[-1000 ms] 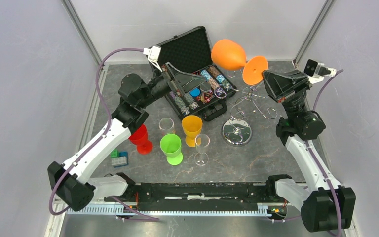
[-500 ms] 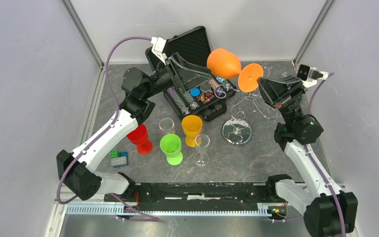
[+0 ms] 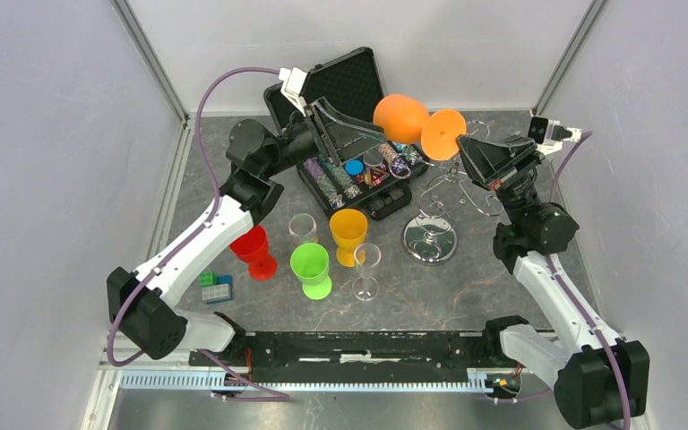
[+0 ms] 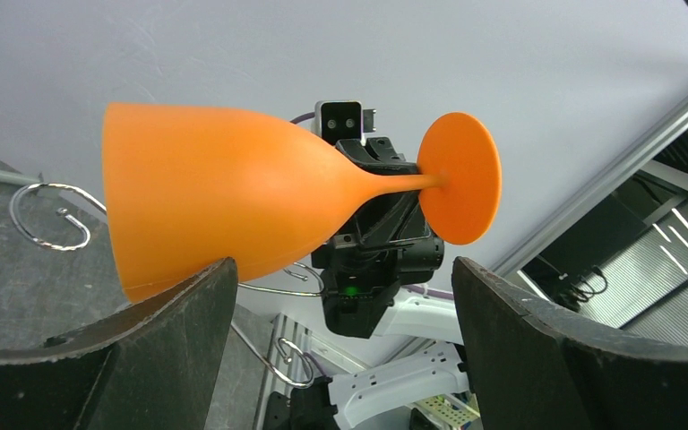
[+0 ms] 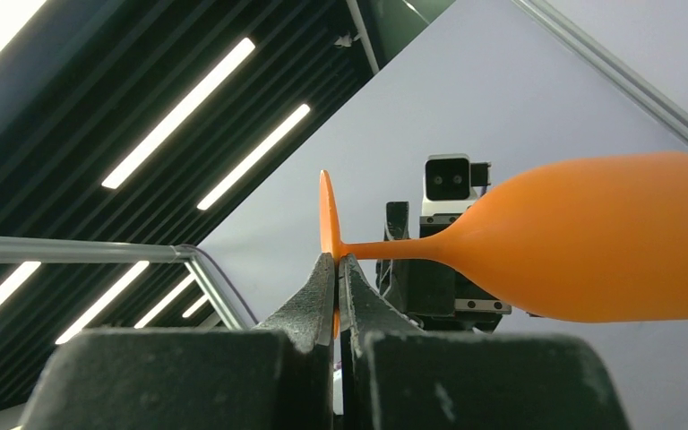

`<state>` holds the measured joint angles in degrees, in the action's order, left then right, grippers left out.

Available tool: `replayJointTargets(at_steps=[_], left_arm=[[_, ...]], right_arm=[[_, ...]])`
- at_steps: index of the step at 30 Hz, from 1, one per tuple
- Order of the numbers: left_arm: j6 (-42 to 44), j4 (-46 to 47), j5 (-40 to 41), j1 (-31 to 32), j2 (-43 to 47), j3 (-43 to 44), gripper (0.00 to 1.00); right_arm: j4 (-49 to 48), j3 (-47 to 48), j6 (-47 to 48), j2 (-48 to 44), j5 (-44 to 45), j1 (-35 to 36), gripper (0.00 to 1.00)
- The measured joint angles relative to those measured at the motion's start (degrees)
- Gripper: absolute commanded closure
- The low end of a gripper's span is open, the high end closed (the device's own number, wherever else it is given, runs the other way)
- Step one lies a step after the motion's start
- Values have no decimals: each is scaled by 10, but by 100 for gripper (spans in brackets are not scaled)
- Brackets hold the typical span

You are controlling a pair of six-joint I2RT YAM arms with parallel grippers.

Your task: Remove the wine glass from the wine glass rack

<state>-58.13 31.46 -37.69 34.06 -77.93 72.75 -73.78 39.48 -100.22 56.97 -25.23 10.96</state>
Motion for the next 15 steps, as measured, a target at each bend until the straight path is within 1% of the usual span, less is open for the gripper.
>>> replayJointTargets(at_steps=[6,15], left_arm=[[30,-45,27,-6,28,-10,2],[37,-61,56,-19,40,-23,3]], right_arm=[[27,0,13,-13,9,2,100],[30,0,10,-31,14,3,100]])
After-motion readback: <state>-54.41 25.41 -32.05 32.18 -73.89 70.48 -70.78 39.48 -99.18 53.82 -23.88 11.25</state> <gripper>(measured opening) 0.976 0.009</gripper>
